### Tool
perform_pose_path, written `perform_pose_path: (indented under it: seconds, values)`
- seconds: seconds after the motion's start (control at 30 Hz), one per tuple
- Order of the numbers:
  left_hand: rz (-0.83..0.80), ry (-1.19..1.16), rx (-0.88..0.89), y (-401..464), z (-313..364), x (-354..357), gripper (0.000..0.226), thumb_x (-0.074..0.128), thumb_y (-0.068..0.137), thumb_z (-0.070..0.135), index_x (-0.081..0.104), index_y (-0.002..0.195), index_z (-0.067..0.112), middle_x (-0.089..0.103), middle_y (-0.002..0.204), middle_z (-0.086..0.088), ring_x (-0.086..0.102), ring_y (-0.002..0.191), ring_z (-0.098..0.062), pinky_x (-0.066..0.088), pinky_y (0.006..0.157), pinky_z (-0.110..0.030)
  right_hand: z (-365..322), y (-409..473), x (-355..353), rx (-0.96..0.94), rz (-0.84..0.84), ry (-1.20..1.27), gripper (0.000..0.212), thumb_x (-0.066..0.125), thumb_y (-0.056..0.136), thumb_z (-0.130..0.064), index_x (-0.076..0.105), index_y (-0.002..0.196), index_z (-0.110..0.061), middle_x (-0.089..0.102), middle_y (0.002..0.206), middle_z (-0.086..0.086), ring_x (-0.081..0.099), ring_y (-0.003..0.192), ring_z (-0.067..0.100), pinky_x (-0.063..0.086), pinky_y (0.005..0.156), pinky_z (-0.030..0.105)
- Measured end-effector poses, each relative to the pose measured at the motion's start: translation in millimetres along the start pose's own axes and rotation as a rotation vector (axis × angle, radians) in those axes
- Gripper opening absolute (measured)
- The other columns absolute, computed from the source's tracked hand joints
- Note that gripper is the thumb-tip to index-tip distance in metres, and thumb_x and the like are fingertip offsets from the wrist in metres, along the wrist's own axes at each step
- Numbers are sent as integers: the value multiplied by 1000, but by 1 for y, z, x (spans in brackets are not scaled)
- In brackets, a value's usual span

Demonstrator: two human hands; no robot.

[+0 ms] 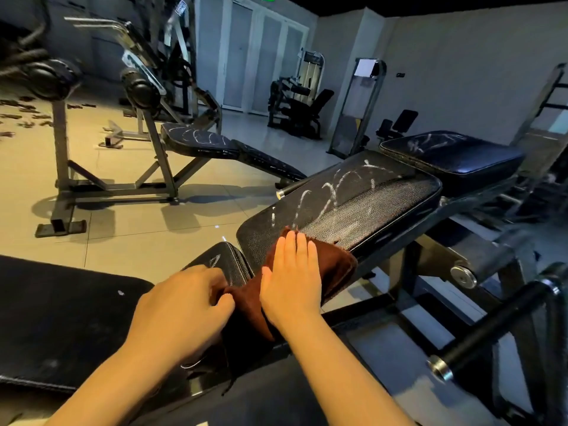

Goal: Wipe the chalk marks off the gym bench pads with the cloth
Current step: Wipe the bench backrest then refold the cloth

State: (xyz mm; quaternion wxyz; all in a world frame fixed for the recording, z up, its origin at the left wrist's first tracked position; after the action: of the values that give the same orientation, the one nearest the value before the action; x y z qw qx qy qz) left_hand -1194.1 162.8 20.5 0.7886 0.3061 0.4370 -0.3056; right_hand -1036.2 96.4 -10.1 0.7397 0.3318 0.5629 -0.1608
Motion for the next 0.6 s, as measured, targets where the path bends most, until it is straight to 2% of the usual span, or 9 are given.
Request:
perform_pose_path:
  seconds: [0.1,0.17,0.23,0.27,0.3,0.37,0.43,0.53,0.6]
  values:
    - [6,-39,-24,-7,-12,7,9,51,91,43,54,85,37,59,87,17,58,85,-7,54,75,-34,-5,-12,8,-107,-35,-15,66,22,104,-39,1,153,-1,0,162,19,-3,149,33,-6,119,46]
    - [10,-23,6,-1,-15,7,7,52,90,45,55,91,39,61,90,18,60,90,-8,54,77,-34,-3,-12,8,-117,17,3,62,24,101,-38,25,150,1,23,158,20,21,147,33,13,120,46]
    - [33,-51,46,8,-13,7,9,53,89,45,56,96,41,63,90,19,61,94,-11,53,78,-35,6,-7,7,-53,60,72,66,27,91,-40,56,131,3,54,137,20,52,128,31,39,108,47]
    - [35,-60,59,13,-10,9,10,54,88,45,56,97,41,63,91,18,61,95,-12,53,78,-35,14,-3,4,-30,73,70,68,26,88,-42,61,126,3,59,132,20,56,124,31,42,105,47]
    - [24,-61,67,16,-5,11,11,53,88,44,55,98,41,64,91,17,61,95,-14,52,79,-34,24,1,-1,-4,45,50,73,22,87,-44,58,130,3,56,135,20,54,127,31,38,108,46]
    - [-25,-66,70,20,4,20,11,53,87,44,53,98,40,63,92,15,60,97,-15,50,77,-31,45,9,-13,18,6,-22,84,4,87,-50,33,147,0,32,154,19,29,144,29,15,119,40]
    - [-83,-102,73,23,11,28,8,54,86,42,52,92,38,62,90,12,60,94,-15,48,75,-31,64,15,-19,-14,-27,-54,90,-8,83,-53,18,153,-4,17,161,14,13,149,26,1,120,38]
    - [-122,-191,46,28,11,31,7,57,82,36,51,78,35,63,83,10,60,87,-17,48,74,-31,74,13,-18,-37,69,-33,81,9,91,-54,37,147,-4,35,154,15,29,144,30,12,118,41]
    - [-112,-282,18,31,3,24,10,59,79,29,53,73,33,62,72,10,60,80,-16,46,69,-31,75,9,-13,-60,127,9,71,18,94,-51,39,147,-9,42,150,14,33,142,32,17,117,44]
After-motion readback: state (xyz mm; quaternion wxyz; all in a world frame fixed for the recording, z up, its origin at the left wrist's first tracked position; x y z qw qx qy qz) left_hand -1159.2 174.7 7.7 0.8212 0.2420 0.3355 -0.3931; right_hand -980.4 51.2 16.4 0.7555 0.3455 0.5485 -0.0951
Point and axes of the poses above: each hand's wrist, its own y-axis towards the middle knuckle, its own x-axis out of the palm, z = x × y, the point moved 1 cm from there along y, towards the middle knuckle
